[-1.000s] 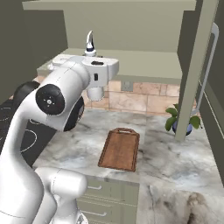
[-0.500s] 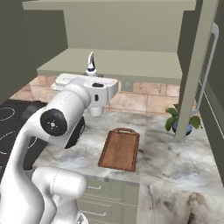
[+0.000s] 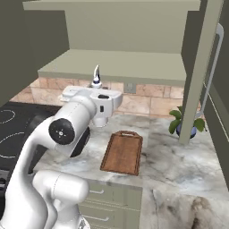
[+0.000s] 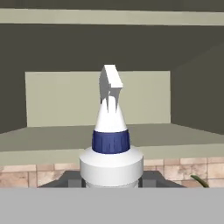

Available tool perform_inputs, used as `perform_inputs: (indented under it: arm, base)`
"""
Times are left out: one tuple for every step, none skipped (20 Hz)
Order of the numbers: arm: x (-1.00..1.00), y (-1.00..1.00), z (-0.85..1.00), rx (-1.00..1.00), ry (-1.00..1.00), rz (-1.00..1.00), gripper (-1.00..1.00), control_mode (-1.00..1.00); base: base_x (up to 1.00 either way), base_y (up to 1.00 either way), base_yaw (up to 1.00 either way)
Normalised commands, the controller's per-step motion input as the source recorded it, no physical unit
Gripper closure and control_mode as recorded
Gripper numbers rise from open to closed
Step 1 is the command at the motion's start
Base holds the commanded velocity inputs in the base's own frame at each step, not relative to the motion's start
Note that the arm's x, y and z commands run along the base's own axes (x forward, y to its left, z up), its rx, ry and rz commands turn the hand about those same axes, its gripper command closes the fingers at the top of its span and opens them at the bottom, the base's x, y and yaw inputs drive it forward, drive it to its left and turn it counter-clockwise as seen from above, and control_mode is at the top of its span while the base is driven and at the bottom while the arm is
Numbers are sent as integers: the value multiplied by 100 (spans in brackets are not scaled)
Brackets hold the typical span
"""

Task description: Grab the spray bottle from the cabinet, then place it next to the cutting board for sanitizing. Then grab the dish brush from the countertop next to the sink and place it next to the cutting board.

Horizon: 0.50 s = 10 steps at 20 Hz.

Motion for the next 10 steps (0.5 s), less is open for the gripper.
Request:
perform_inputs:
  arm:
    - [29,-5,-56,-1,1,0,100,-100]
    - [32,-8,-58,-1,1,0,100,-100]
    - [32,-11,-55,-1,0,0,100,-100]
    - [34,-14,-54,0,0,0,100,-100]
    - [34,-16,-51,0,0,0,100,-100]
    - [36,-19,-51,0,0,0,100,-100]
    - [36,-21,-49,0,0,0,100,-100]
    - [37,-24,-49,0,0,0,100,-100]
    - [38,-23,-49,0,0,0,100,-100]
    - [41,-24,-50,0,0,0,100,-100]
  base:
    - [0,0,0]
    - [0,0,0]
    - [0,0,0]
    - [0,0,0]
    - [0,0,0]
    - [0,0,0]
    - [0,0,0]
    - [0,0,0]
    - [0,0,0]
    - [0,0,0]
